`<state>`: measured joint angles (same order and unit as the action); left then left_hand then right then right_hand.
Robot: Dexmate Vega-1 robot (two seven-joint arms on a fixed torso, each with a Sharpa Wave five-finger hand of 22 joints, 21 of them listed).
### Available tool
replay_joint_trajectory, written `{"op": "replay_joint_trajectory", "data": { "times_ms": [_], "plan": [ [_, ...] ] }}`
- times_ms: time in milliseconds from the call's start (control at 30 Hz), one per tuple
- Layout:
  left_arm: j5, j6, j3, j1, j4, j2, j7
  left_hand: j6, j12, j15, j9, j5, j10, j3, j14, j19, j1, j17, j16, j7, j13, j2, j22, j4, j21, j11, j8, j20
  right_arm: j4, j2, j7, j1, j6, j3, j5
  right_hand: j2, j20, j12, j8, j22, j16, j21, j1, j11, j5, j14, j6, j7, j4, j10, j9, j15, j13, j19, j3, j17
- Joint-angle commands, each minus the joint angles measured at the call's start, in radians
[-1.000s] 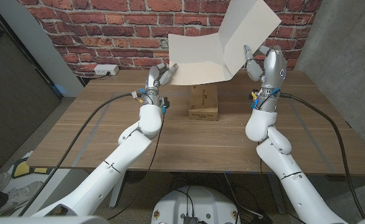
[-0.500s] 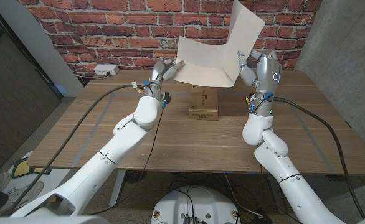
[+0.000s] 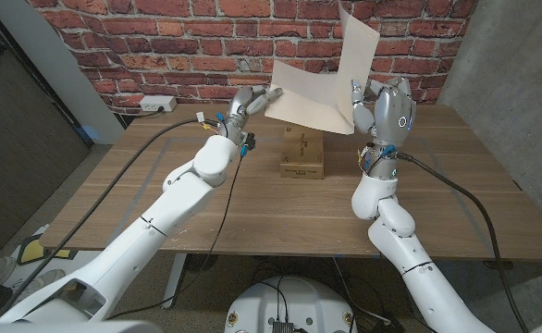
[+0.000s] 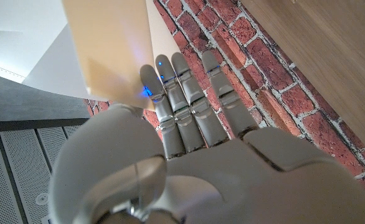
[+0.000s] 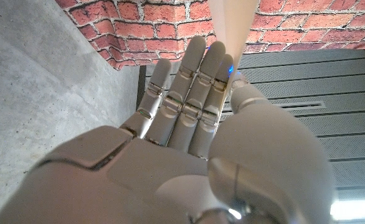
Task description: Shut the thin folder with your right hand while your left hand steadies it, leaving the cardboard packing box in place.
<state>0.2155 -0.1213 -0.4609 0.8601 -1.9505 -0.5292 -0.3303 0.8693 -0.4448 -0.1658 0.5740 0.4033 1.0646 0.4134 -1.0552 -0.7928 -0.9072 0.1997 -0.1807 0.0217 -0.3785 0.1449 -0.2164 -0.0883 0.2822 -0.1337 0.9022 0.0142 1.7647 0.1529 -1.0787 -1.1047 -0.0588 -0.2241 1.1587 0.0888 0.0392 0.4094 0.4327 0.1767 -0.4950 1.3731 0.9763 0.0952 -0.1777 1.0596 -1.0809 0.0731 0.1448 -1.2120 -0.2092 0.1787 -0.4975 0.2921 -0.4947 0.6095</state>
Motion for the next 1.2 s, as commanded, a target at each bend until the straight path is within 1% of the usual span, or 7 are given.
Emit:
{"op": "replay_joint_trajectory", "data": {
  "times_ms": [33, 200, 333, 400, 567, 1033, 1200],
  "plan": [
    [0.102, 0.008, 0.001, -0.021, -0.013, -0.033, 0.094, -0.007, 0.003, -0.002, 0.002, 0.001, -0.025, 0.008, 0.007, -0.002, -0.001, 0.000, 0.001, 0.003, -0.006, 0.004, -0.001, 0.003, 0.011, -0.025, 0.005, -0.008, -0.024, -0.174, -0.038, -0.030, -0.076, 0.109, 0.272, -0.004, 0.093, -0.006, 0.004, 0.003, 0.009, 0.001, -0.010, 0.001, -0.002, 0.014, -0.007, 0.005, 0.000, -0.011, 0.000, 0.044, -0.002, 0.006, -0.011, 0.005],
    [0.232, 0.041, 0.010, -0.040, 0.016, -0.042, 0.222, -0.017, 0.004, -0.002, 0.007, -0.001, -0.031, 0.012, 0.027, 0.003, 0.001, -0.002, 0.005, 0.003, -0.008, 0.004, -0.002, 0.005, 0.013, -0.026, 0.008, -0.012, -0.027, -0.217, -0.038, -0.041, -0.102, 0.138, 0.346, -0.005, 0.094, -0.007, 0.004, 0.002, 0.011, 0.001, -0.010, 0.003, -0.002, 0.016, -0.009, 0.006, 0.002, -0.013, 0.000, 0.046, -0.003, 0.007, -0.015, 0.006],
    [0.286, 0.046, 0.008, -0.051, 0.020, -0.053, 0.271, -0.018, 0.005, -0.006, 0.003, -0.002, -0.032, 0.014, 0.029, 0.004, 0.001, -0.002, 0.004, 0.002, -0.006, 0.004, -0.002, 0.006, 0.015, -0.029, 0.007, -0.015, -0.022, -0.216, -0.038, -0.051, -0.080, 0.129, 0.384, -0.007, 0.093, -0.008, 0.004, 0.002, 0.013, 0.001, -0.012, 0.005, -0.001, 0.019, -0.009, 0.008, 0.001, -0.013, 0.000, 0.045, -0.004, 0.007, -0.018, 0.006],
    [0.303, 0.043, 0.007, -0.053, 0.018, -0.057, 0.280, -0.018, 0.005, -0.005, 0.003, -0.003, -0.033, 0.015, 0.027, 0.005, 0.002, -0.002, 0.002, 0.003, -0.007, 0.004, -0.003, 0.007, 0.016, -0.028, 0.009, -0.015, -0.020, -0.207, -0.038, -0.053, -0.069, 0.121, 0.387, -0.007, 0.094, -0.008, 0.004, 0.002, 0.014, 0.002, -0.012, 0.004, -0.001, 0.020, -0.010, 0.009, 0.001, -0.013, 0.000, 0.046, -0.005, 0.007, -0.019, 0.007],
    [0.333, 0.051, 0.004, -0.057, 0.010, -0.066, 0.296, -0.019, 0.007, -0.008, 0.002, -0.005, -0.035, 0.018, 0.027, 0.006, 0.002, -0.003, 0.001, 0.002, -0.005, 0.003, -0.003, 0.007, 0.019, -0.029, 0.010, -0.018, -0.012, -0.141, -0.038, -0.059, -0.008, 0.068, 0.399, -0.008, 0.094, -0.009, 0.004, 0.002, 0.015, 0.001, -0.015, 0.007, -0.001, 0.024, -0.011, 0.009, 0.001, -0.014, 0.001, 0.046, -0.005, 0.006, -0.021, 0.008],
    [0.349, 0.044, -0.007, -0.068, -0.005, -0.081, 0.286, -0.020, 0.009, -0.001, -0.002, -0.008, -0.038, 0.025, 0.044, 0.010, 0.003, -0.006, 0.004, 0.003, -0.003, -0.002, -0.004, 0.008, 0.025, -0.027, 0.014, -0.022, 0.001, -0.080, -0.038, -0.064, 0.031, 0.026, 0.397, -0.013, 0.102, -0.012, 0.002, 0.001, 0.021, 0.001, -0.019, 0.010, -0.001, 0.030, -0.011, 0.016, 0.002, -0.015, 0.002, 0.048, -0.008, 0.008, -0.030, 0.011],
    [0.389, 0.068, -0.013, -0.080, 0.030, -0.063, 0.327, -0.019, 0.012, 0.000, -0.004, -0.009, -0.039, 0.027, 0.060, 0.015, 0.003, -0.008, 0.008, 0.002, 0.001, -0.005, -0.004, 0.007, 0.028, -0.028, 0.017, -0.024, 0.008, -0.058, -0.038, -0.065, 0.044, 0.014, 0.401, -0.015, 0.104, -0.016, 0.002, 0.001, 0.024, 0.001, -0.021, 0.011, -0.002, 0.031, -0.011, 0.016, 0.002, -0.016, 0.002, 0.047, -0.005, 0.008, -0.033, 0.012]
  ]
}}
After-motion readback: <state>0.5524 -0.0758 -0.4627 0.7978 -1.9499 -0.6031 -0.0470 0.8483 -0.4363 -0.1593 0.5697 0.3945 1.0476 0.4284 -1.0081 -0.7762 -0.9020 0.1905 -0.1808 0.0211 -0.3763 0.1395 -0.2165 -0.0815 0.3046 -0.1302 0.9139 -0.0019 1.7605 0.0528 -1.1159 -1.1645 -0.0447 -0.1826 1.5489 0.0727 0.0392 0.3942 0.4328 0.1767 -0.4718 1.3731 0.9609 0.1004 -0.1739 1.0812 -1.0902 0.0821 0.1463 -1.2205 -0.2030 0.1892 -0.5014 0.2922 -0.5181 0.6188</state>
